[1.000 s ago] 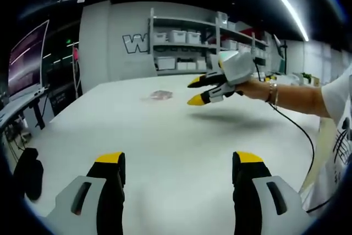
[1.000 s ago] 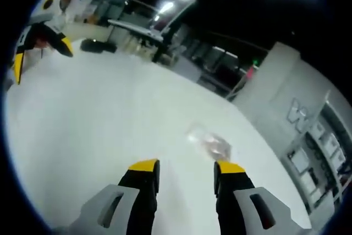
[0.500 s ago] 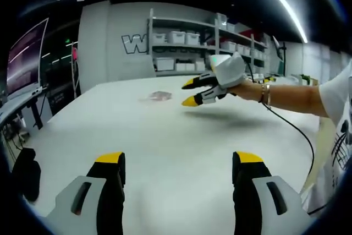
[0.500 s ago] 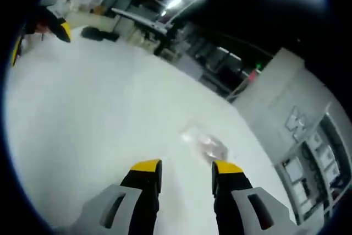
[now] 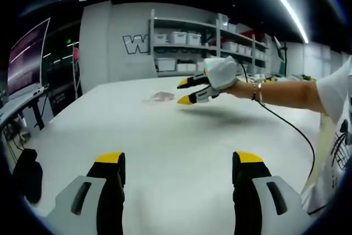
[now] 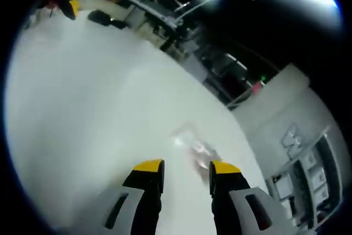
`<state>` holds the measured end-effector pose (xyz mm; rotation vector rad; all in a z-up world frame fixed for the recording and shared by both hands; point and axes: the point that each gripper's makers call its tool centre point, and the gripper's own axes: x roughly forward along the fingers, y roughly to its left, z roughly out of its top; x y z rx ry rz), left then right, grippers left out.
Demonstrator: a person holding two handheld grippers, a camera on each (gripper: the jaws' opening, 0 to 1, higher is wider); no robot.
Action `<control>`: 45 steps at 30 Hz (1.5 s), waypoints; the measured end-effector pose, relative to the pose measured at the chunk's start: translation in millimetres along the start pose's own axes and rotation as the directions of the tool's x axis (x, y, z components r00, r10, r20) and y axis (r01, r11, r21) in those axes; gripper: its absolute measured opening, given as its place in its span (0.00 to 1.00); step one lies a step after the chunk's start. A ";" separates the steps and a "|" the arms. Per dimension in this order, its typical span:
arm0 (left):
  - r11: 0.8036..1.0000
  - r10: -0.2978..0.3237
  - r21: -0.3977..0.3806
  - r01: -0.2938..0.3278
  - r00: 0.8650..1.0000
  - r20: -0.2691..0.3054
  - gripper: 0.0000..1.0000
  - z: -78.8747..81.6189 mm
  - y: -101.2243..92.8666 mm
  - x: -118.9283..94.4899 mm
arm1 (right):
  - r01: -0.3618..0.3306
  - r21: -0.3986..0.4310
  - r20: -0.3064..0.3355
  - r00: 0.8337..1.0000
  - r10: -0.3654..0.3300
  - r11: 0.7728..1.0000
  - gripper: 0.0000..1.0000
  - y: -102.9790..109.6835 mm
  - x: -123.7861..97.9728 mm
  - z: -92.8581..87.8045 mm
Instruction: Open the resealable bag by pulling the two sides of the seal apart until the entire bag opening is separated and visibly accessible.
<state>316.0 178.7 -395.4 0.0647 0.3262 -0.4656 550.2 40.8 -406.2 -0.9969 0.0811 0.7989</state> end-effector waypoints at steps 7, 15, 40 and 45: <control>1.000 0.006 0.004 -0.006 1.000 0.005 0.79 3.5 3.8 0.5 | 0.008 -0.082 -0.013 1.000 -0.010 0.997 0.30 -0.5 9.6 -1.6; 1.000 0.009 0.000 -0.009 1.000 0.003 0.79 1.6 6.7 2.4 | 0.021 -0.109 -0.018 1.000 -0.023 0.994 0.30 -1.1 22.7 -5.2; 1.000 0.024 -0.018 -0.024 1.000 0.003 0.79 -2.3 18.2 2.1 | 0.023 -0.287 -0.022 0.999 -0.031 0.958 0.29 -4.9 48.7 -2.2; 0.999 0.023 -0.023 -0.023 1.000 0.004 0.79 -2.1 18.4 2.8 | 0.029 -0.363 -0.029 0.999 -0.043 0.931 0.28 -5.7 52.0 0.0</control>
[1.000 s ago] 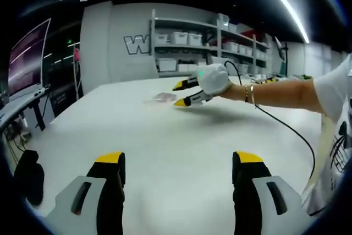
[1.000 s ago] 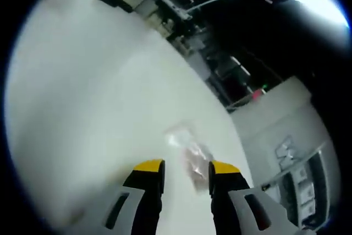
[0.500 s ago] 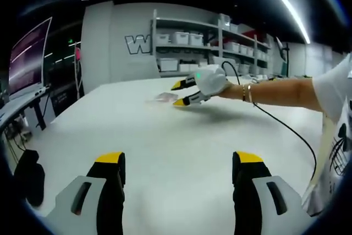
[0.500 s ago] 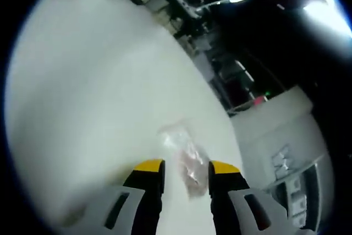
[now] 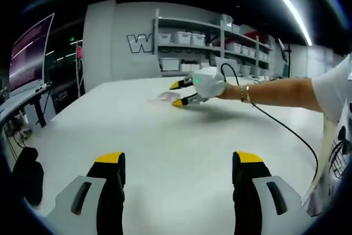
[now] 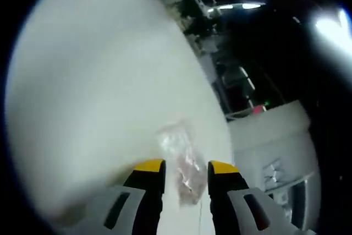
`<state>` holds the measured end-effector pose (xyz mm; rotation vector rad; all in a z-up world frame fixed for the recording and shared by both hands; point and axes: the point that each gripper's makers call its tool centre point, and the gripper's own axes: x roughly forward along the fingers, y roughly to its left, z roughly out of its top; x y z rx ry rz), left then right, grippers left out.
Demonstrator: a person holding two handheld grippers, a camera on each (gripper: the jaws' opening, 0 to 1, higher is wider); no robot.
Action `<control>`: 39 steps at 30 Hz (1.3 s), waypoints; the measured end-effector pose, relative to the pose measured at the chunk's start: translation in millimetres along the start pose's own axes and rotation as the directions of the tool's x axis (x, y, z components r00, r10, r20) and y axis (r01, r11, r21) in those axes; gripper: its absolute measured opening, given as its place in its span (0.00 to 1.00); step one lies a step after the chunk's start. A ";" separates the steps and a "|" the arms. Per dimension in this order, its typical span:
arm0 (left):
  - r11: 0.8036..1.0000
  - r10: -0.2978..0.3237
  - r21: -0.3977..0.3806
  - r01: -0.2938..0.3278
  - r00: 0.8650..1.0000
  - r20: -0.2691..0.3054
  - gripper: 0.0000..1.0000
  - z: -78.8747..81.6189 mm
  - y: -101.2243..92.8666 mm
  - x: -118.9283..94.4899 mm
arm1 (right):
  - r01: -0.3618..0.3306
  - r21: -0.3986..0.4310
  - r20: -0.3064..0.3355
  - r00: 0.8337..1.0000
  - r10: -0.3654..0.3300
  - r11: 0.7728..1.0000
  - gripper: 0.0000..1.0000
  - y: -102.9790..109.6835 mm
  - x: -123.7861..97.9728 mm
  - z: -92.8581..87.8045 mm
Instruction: Open the resealable bag by pulling the two sides of the seal apart until the entire bag opening is separated and visibly accessible.
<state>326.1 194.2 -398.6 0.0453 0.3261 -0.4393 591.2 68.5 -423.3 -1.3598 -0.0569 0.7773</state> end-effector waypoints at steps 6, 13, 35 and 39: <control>1.000 0.005 -0.006 -0.005 1.000 0.003 0.79 0.2 0.9 -0.8 | 0.012 -0.086 -0.006 1.000 -0.013 0.996 0.27 0.5 2.5 3.6; 1.000 0.007 -0.013 -0.007 1.000 0.001 0.79 -0.8 1.6 -0.4 | 0.043 -0.114 -0.004 0.999 -0.044 0.993 0.26 -2.3 5.1 6.5; 1.000 0.008 -0.018 -0.008 1.000 -0.005 0.79 0.0 5.0 5.2 | 0.094 -0.032 -0.012 0.995 -0.094 0.995 0.15 -6.9 24.5 5.0; 1.000 0.009 -0.018 -0.009 1.000 -0.007 0.79 -0.6 6.2 5.2 | 0.092 -0.008 -0.029 0.995 -0.093 0.996 0.10 -5.9 29.1 4.1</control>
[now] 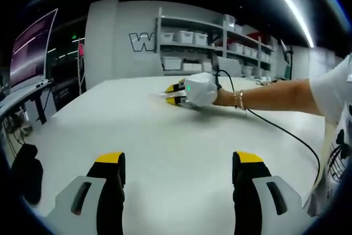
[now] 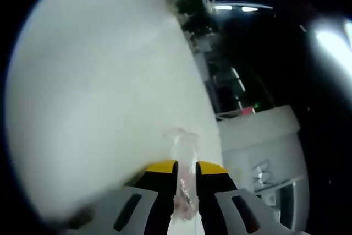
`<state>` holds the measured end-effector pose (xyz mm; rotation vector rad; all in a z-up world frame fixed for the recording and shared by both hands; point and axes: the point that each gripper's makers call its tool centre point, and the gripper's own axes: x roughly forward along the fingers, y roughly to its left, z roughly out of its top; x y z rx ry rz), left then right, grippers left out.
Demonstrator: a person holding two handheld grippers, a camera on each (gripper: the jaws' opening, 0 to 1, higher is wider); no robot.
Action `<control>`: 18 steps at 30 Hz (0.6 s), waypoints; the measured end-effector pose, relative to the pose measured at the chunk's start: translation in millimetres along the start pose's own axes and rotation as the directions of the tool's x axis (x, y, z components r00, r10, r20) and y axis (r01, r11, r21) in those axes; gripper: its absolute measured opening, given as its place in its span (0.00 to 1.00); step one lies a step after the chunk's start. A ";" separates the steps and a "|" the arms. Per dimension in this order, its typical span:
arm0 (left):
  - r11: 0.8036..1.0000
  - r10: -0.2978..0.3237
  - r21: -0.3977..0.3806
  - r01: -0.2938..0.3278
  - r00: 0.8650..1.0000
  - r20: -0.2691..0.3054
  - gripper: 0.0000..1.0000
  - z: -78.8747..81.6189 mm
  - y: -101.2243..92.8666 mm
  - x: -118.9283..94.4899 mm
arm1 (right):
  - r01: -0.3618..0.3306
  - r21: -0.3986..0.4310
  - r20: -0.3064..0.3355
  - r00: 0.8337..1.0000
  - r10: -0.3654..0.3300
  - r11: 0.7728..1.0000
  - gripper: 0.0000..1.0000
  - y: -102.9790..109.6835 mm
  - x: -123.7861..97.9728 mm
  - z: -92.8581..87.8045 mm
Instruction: Open the resealable bag by pulling the two sides of the seal apart until the entire bag opening is separated and visibly accessible.
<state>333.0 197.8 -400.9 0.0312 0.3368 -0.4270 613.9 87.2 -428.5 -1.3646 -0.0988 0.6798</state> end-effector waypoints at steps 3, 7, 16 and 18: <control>1.000 0.001 0.000 -0.001 1.000 -0.001 0.79 -0.5 0.7 0.4 | -0.018 0.048 -0.016 1.000 0.019 0.999 0.04 2.9 4.4 -1.1; 1.000 -0.003 0.000 0.003 1.000 -0.001 0.79 -0.6 0.5 1.5 | -0.021 0.130 -0.023 0.999 0.025 0.991 0.00 4.5 7.9 -3.7; 1.000 0.001 0.001 -0.001 1.000 0.008 0.79 1.1 3.4 -0.6 | 0.000 0.417 0.022 1.000 -0.011 0.909 0.00 -19.0 -5.4 -3.6; 1.000 0.001 0.002 -0.001 1.000 0.009 0.79 1.2 3.2 -0.9 | 0.026 0.477 0.029 0.999 -0.045 0.879 0.00 -32.6 -10.6 -7.0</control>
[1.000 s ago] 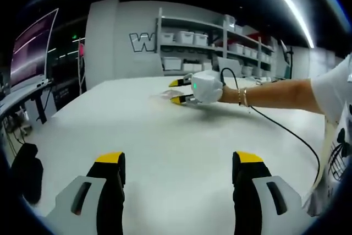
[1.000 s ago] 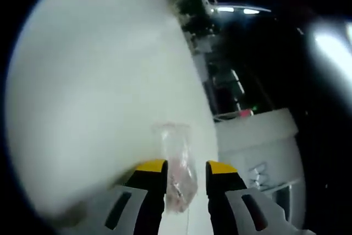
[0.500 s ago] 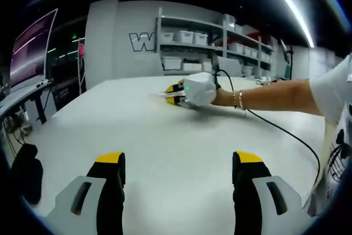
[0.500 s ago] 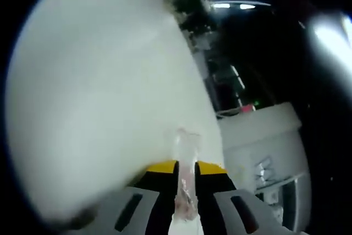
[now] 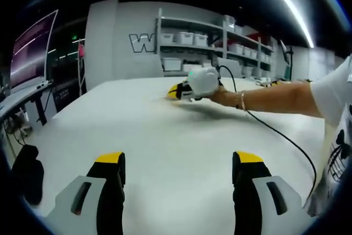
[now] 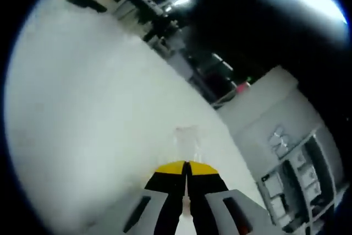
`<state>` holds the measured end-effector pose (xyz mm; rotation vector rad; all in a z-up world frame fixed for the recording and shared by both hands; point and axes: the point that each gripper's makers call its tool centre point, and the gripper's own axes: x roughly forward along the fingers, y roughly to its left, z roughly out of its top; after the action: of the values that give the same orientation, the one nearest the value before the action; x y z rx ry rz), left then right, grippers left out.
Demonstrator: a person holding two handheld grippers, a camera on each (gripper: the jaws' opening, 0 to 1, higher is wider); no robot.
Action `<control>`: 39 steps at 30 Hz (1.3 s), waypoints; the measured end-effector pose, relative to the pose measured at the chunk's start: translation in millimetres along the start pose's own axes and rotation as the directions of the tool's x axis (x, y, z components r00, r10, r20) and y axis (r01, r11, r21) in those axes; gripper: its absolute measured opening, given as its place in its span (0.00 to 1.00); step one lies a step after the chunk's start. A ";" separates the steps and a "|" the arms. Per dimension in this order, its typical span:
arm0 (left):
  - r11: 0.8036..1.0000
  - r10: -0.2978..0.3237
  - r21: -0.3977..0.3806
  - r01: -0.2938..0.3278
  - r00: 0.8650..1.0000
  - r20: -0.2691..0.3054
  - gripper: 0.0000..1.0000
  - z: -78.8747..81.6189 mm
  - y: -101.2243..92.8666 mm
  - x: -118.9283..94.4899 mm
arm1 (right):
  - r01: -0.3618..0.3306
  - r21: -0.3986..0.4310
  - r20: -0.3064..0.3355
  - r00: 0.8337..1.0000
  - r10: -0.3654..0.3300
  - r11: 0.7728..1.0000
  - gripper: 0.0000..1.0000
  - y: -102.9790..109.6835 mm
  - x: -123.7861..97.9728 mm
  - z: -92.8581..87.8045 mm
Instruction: Open the resealable bag by pulling the two sides of the seal apart until the entire bag opening is separated and visibly accessible.
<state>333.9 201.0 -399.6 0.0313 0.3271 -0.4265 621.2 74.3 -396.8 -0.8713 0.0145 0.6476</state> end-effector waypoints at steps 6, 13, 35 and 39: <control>1.000 -0.009 0.008 0.009 1.000 0.004 0.79 1.2 -4.8 -1.8 | 0.046 0.124 0.021 0.999 -0.049 0.991 0.00 -31.5 -6.8 2.6; 1.000 -0.009 0.019 0.008 1.000 0.016 0.79 5.9 -7.1 -6.6 | 0.083 0.166 0.020 0.996 -0.088 0.983 0.00 -49.0 -17.7 0.1; 1.000 -0.011 0.025 0.010 0.999 0.031 0.78 7.4 -12.6 -18.4 | 0.121 0.163 0.046 0.990 -0.130 0.979 0.00 -52.2 -44.4 18.6; 1.000 -0.006 0.025 0.005 0.999 0.040 0.78 9.3 -11.8 -22.5 | 0.116 0.161 0.050 0.991 -0.126 0.980 0.00 -51.5 -50.2 19.0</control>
<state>312.5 198.4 -383.2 0.0464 0.2821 -0.4364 603.3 37.6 -334.6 -0.6942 -0.0402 0.5502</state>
